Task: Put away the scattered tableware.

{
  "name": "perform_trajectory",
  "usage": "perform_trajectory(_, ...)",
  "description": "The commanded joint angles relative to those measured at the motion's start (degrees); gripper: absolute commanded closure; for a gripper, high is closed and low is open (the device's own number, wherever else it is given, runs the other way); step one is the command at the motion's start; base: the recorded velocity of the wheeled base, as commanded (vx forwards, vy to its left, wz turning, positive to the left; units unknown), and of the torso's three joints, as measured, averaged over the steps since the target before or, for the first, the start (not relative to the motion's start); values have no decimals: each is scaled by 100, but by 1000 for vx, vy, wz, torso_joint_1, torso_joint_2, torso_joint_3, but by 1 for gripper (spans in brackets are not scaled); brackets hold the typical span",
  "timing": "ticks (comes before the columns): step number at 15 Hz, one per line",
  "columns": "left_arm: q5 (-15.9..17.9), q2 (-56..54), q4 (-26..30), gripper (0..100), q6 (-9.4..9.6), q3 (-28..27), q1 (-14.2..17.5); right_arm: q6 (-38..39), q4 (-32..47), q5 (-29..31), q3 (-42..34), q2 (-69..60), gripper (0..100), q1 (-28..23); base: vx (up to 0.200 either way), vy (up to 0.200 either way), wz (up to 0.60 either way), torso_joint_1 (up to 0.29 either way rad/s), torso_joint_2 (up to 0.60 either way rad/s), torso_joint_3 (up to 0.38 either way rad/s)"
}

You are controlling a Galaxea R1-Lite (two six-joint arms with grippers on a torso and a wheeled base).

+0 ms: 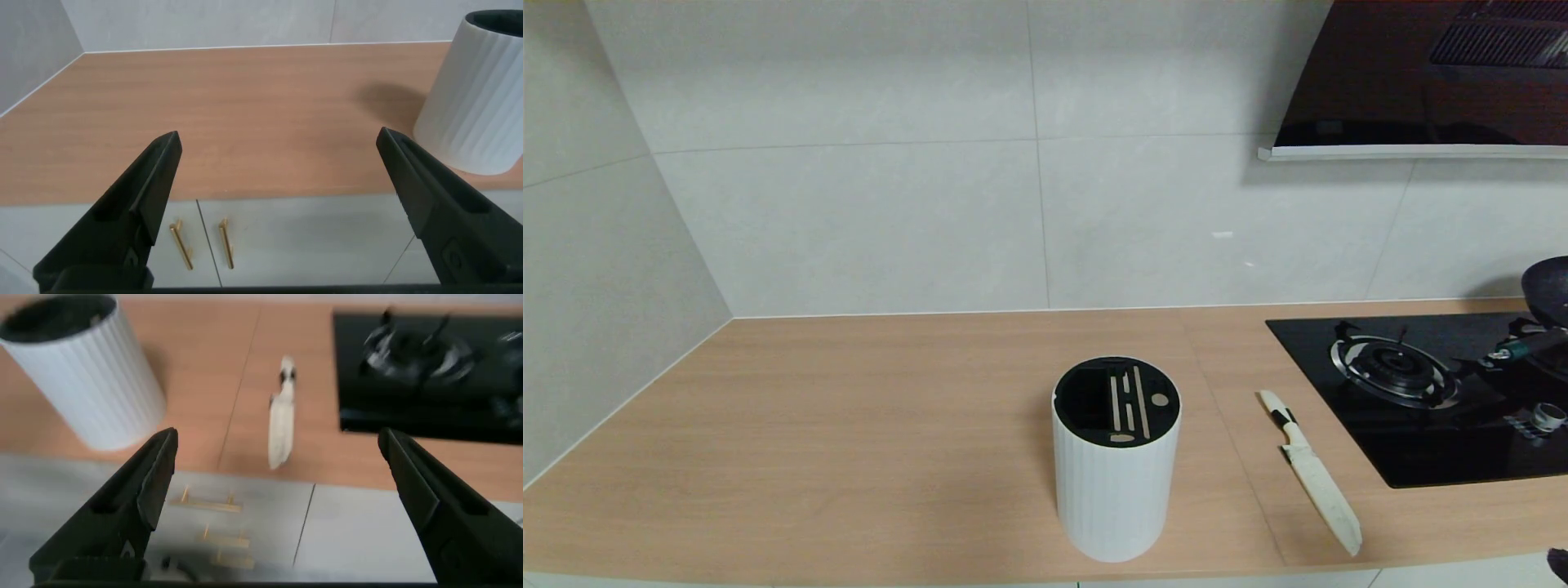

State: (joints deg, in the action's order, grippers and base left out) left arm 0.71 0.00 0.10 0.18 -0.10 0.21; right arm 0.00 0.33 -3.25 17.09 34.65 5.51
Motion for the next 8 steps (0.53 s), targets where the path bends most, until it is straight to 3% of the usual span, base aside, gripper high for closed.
perform_trajectory(1,0,9,-1,0,-1,1,6,-9,-103,-17,655,1949,0,196,0,0,0,0,0,0)
perform_trajectory(8,0,9,-1,0,-1,1,-3,0,-1325,-17,1314,4859,0,231,0,0,0,0,0,0)
